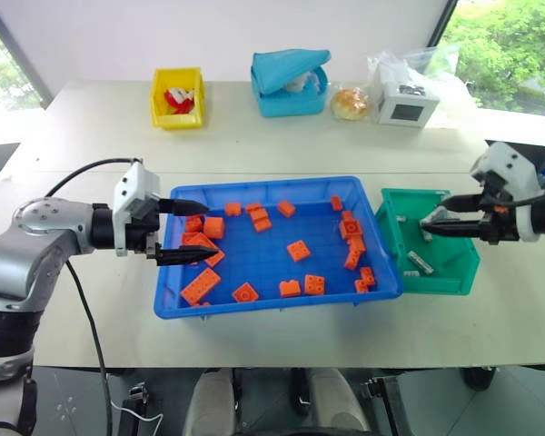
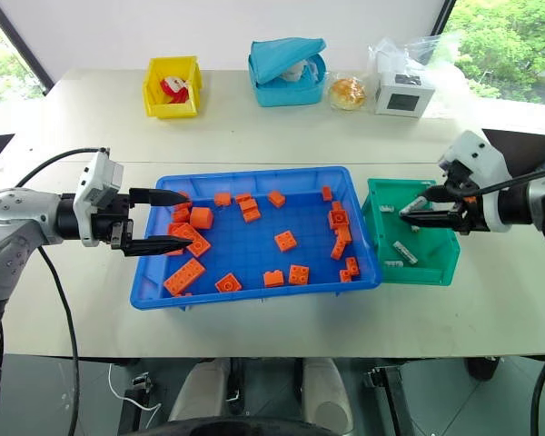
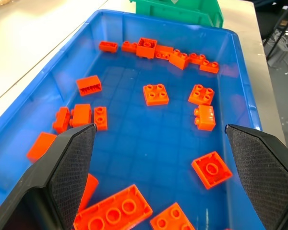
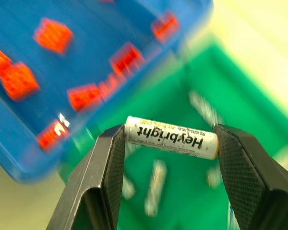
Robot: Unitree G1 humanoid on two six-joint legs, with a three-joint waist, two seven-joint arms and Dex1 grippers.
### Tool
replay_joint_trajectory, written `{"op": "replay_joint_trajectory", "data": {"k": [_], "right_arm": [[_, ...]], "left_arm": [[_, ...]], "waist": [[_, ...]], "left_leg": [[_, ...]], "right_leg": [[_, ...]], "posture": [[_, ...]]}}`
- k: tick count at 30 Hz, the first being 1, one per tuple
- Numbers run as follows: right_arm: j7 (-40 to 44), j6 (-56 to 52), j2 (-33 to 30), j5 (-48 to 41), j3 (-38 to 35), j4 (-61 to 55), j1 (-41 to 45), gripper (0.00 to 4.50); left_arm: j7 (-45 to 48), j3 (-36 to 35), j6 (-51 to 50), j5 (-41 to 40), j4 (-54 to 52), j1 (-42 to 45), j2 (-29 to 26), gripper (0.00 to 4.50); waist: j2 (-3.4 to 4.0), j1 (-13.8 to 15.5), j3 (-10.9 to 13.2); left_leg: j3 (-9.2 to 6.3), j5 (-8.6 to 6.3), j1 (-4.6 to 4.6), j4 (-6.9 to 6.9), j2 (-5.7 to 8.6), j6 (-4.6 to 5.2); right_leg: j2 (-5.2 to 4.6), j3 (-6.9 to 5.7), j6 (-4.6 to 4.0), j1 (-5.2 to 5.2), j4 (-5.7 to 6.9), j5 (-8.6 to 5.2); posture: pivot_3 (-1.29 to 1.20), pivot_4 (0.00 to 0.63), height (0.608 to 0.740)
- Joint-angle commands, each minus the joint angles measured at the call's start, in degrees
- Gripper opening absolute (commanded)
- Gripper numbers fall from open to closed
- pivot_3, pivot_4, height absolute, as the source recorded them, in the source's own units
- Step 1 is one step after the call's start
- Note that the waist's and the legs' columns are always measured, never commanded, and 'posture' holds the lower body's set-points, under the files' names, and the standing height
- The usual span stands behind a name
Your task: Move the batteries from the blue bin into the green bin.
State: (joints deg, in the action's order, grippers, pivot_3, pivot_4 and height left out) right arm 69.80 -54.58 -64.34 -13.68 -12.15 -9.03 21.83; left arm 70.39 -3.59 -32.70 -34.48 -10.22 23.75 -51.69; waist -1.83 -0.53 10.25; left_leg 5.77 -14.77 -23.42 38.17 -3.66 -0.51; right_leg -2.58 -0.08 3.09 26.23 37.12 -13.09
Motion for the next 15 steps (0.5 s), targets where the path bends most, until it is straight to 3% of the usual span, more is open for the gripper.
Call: {"op": "replay_joint_trajectory", "data": {"k": [1,2,6,10,15], "right_arm": [[-2.9,3.4,0.5,-1.3,-3.4,0.2,-1.2,4.18],[-3.7,4.9,1.4,-1.7,-3.4,0.5,-1.1,4.41],[-3.2,15.9,2.4,-1.3,-2.1,2.9,-2.3,4.41],[3.9,26.2,-2.4,-2.4,-4.8,8.7,-3.9,4.41],[15.4,43.6,-7.3,-3.8,-11.2,18.7,-7.7,4.41]], "left_arm": [[0.4,-1.1,1.1,0.2,0.5,2.0,-0.2,4.5],[0.5,-1.0,1.2,0.3,0.9,2.3,-0.2,4.5],[0.5,-0.2,2.1,1.3,2.9,3.4,0.6,4.5],[1.8,-0.8,2.7,2.2,4.8,3.8,-0.7,4.5],[8.8,-6.6,6.7,3.6,9.3,-0.6,-10.1,4.5]], "waist": [[0.01,-0.5,0.0],[0.01,-0.6,0.0],[0.03,-0.5,0.0],[0.04,0.0,0.0],[0.03,-0.5,0.0]], "left_leg": [[0.02,0.0,0.01,0.0,0.0,0.0],[0.01,0.0,0.02,0.0,-0.01,0.0],[-0.01,0.0,0.03,-0.02,-0.03,0.0],[0.0,0.0,-0.02,-0.03,0.0,0.0],[0.05,0.0,-0.01,-0.05,-0.02,0.0]], "right_leg": [[0.0,0.0,0.01,0.02,0.01,0.0],[0.02,0.01,0.04,0.02,0.02,0.03],[0.07,0.0,0.16,0.01,0.03,0.09],[0.03,0.0,0.19,0.01,-0.01,0.08],[0.02,0.0,0.15,0.05,-0.03,0.05]], "posture": [[0.0,0.15,0.736],[0.0,0.15,0.736],[0.0,0.15,0.736],[0.0,0.15,0.736],[0.0,0.15,0.736]]}}
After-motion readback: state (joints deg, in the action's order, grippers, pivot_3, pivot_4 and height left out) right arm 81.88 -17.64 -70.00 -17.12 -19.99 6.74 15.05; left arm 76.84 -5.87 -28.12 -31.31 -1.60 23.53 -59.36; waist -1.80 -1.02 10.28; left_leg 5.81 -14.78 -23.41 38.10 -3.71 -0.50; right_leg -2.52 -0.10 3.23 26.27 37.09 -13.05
